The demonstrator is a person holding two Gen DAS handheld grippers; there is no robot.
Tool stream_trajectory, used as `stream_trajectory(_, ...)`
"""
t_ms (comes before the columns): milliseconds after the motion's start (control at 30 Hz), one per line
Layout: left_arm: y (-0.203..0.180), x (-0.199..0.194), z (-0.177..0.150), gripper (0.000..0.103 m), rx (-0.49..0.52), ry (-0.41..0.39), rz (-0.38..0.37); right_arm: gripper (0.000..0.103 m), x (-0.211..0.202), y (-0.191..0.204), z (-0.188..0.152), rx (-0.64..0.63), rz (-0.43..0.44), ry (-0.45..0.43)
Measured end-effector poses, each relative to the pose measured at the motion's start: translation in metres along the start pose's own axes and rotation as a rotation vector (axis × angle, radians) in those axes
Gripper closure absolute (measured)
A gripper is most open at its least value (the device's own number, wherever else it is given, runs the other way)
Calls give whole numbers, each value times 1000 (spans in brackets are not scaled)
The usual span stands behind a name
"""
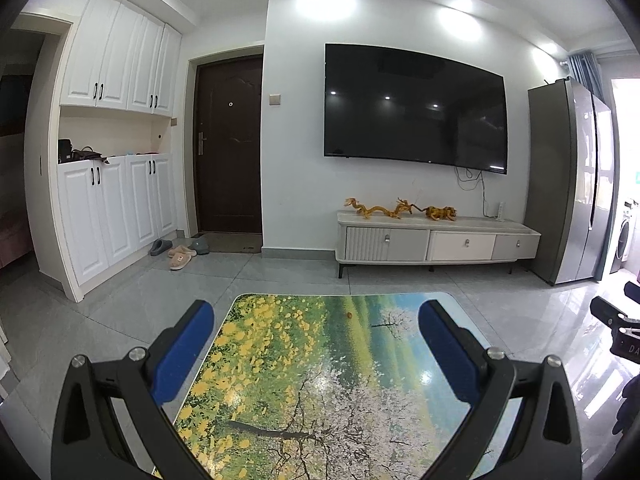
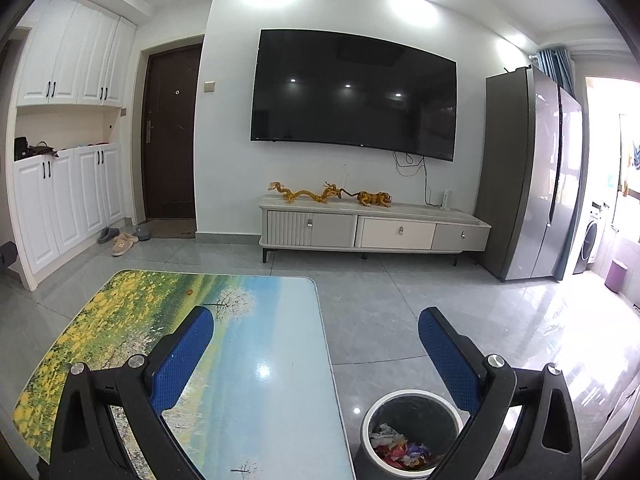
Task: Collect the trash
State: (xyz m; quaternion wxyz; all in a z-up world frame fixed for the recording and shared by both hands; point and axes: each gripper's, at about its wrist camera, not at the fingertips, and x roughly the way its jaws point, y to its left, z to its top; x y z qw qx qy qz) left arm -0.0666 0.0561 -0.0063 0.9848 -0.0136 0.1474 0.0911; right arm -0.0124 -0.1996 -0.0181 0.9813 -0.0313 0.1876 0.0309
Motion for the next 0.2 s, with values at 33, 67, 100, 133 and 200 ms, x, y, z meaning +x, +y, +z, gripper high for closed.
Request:
stream_trajectory(33,0,-4,1,0,0,-8,-2,0,-4,-1,1,1,1,-8)
stream_trajectory(67,-1,-8,3,0,1,-16,-3,0,-8,-1,2,2,3,-16)
stream_trajectory(100,-1,-12,4,0,0,-23,-4,0,-13,-2,2,2,5,-23)
stream_trajectory(133,-1,-15,6,0,0,-29,-4,0,-17,-2,3,3,7,-31)
stream_trajectory(200,1,-21,9,0,-1,-40,-5,0,-24,-2,6,5,10,-47)
